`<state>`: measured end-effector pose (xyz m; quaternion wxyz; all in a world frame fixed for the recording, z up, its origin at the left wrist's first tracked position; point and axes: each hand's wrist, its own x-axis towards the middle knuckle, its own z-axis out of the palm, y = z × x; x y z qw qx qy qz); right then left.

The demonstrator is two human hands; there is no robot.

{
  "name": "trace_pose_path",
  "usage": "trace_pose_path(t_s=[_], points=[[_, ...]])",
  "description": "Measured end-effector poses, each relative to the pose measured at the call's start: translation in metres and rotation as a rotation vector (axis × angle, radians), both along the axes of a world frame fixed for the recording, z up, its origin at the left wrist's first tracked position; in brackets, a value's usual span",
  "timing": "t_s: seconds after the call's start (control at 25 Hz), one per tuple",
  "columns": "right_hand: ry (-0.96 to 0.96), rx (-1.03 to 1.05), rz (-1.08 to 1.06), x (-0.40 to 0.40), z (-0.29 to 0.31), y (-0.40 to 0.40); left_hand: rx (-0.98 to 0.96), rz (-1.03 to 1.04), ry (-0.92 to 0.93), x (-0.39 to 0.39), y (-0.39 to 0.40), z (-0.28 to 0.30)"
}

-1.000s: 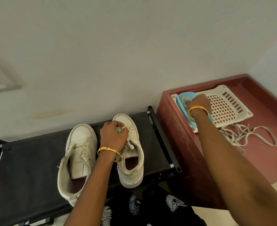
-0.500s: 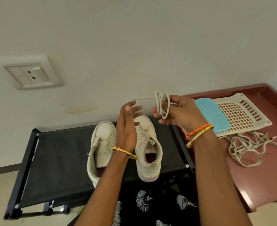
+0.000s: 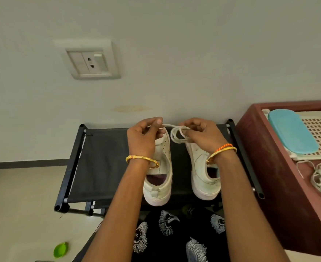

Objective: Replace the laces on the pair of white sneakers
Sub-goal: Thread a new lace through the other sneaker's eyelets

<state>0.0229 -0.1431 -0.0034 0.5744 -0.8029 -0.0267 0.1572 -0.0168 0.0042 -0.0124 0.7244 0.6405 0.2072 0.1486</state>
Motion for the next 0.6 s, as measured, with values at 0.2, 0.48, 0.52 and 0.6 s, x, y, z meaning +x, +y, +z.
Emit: trace_pose_path(t_s=[0.2,0.48,0.52,0.6], points=[[-0.153,-0.089,-0.178,0.01,-0.014,-0.001,0.221,-0.081,-0.023,0.003,0.01,-0.006],[-0.289,0.126,0.175,0.004,-0.014,0.027,0.361,-0.164,-0.016,0.001,0.005,-0.005],[-0.277,0.134,0.163,0.005,-0.016,0.025,0.31,-0.145,-0.003,0.001,0.005,-0.006],[-0.238,0.138,0.14,0.008,-0.021,0.018,0.206,-0.134,0.05,0.002,0.007,-0.009]])
